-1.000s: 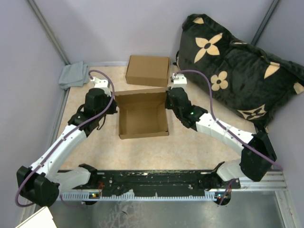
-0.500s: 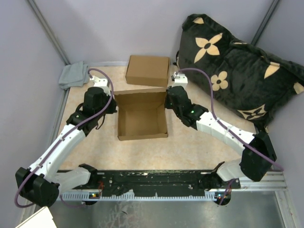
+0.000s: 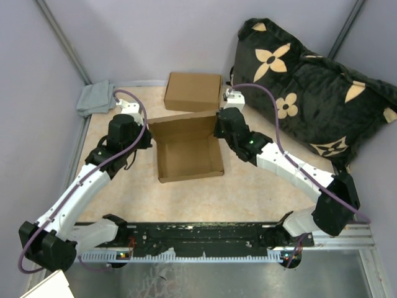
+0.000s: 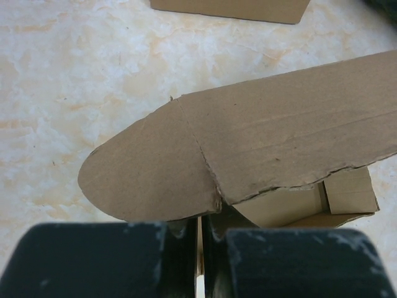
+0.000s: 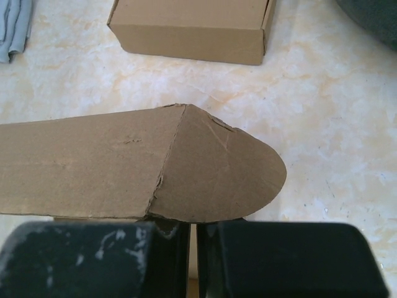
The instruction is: Fold the paper box
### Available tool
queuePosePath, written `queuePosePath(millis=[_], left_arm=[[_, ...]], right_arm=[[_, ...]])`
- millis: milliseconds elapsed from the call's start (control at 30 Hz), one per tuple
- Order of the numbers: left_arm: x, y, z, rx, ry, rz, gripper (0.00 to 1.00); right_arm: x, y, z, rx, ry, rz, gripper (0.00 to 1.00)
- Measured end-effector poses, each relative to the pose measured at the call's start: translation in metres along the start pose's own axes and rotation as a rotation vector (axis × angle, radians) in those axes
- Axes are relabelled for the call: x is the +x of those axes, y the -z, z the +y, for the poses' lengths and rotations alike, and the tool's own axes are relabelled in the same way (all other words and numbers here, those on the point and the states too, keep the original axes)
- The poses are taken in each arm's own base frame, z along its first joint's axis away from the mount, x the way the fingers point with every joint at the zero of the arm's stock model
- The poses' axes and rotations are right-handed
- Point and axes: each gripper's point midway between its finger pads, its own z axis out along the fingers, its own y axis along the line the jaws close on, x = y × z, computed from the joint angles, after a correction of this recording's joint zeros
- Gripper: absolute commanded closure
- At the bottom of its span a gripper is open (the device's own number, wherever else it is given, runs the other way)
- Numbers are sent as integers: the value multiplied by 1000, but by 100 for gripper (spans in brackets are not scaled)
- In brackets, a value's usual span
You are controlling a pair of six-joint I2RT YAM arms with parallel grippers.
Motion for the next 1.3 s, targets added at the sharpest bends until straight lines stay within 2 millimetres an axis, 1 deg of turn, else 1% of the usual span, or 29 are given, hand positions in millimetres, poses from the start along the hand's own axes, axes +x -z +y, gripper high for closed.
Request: queuePosePath(millis=[133, 200, 267, 400, 467, 567, 600, 633, 667, 700, 767, 800, 833, 900, 1000, 1133, 1200, 1267, 1300], left_arm=[[0, 0, 0, 1, 0, 0, 96], [1, 0, 0, 2, 0, 2, 96], [5, 0, 0, 6, 0, 9, 95], [18, 1, 1, 15, 6, 33, 91], [25, 4, 1, 21, 14, 47, 85], [39, 11, 1, 34, 38, 75, 69], [43, 14, 1, 41, 51, 82, 65], [49, 19, -1, 51, 71, 92, 61], [52, 23, -1, 60, 83, 97, 59], [56, 27, -2, 70, 94, 103, 57], [64, 37, -4, 88, 128, 116, 56], [67, 44, -5, 97, 147, 123, 55], [69, 50, -6, 106, 168, 129, 54], [72, 63, -10, 128, 208, 138, 53], [72, 83, -11, 147, 259, 125, 51], [64, 112, -11, 180, 325, 53, 49], [62, 121, -11, 191, 352, 31, 49], [61, 122, -12, 195, 369, 31, 48], [62, 120, -13, 194, 374, 41, 48]], right_arm=[[1, 0, 0, -1, 2, 0, 98], [5, -2, -1, -1, 3, 1, 98], [15, -4, -5, 5, 6, 13, 98], [51, -3, -16, 13, 15, 59, 97], [65, 1, -17, 9, 22, 77, 96], [85, 10, -20, 0, 30, 105, 93], [92, 14, -20, -10, 31, 113, 90], [100, 18, -24, -12, 30, 126, 82], [108, 23, -28, -9, 29, 141, 71], [115, 28, -33, -7, 27, 153, 64], [125, 38, -43, 2, 22, 174, 57], [129, 44, -48, 3, 19, 181, 51], [133, 51, -53, 2, 15, 188, 48], [136, 67, -61, -10, -1, 192, 47], [134, 89, -69, -34, -29, 183, 47], [120, 123, -81, -66, -93, 139, 47], [114, 137, -88, -74, -122, 113, 45], [108, 147, -93, -73, -134, 91, 39], [105, 148, -94, -71, -134, 86, 32]])
